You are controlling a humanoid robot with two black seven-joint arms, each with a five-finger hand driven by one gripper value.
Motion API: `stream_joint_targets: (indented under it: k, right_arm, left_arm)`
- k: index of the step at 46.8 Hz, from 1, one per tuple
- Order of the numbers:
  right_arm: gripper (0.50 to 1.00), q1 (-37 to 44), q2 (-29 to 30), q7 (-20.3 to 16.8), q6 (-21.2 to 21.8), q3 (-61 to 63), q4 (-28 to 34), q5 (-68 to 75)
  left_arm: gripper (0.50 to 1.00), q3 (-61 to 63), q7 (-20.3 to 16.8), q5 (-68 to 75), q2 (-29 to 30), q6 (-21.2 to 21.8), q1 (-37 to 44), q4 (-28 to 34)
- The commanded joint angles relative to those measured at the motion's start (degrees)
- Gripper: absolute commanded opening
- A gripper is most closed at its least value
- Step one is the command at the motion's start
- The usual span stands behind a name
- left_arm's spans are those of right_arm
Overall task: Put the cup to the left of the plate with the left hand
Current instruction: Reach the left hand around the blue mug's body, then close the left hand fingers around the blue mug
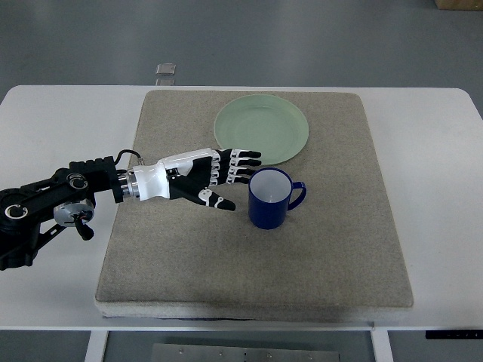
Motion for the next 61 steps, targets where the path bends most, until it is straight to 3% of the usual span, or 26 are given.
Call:
stream_joint_targets:
  k: [1, 61]
  right_arm:
    - [0.934, 0.0, 0.0, 0.0, -0.1, 0.0, 0.0, 0.0]
    - [0.934, 0.0, 0.0, 0.0, -0.1, 0.0, 0.0, 0.0]
  left_arm:
    - [0.994, 0.1, 0.1, 0.2, -0.7, 0.0, -0.1, 0.0]
    - [0.994, 0.1, 0.1, 2.6, -4.1, 0.0, -0.2, 3.3]
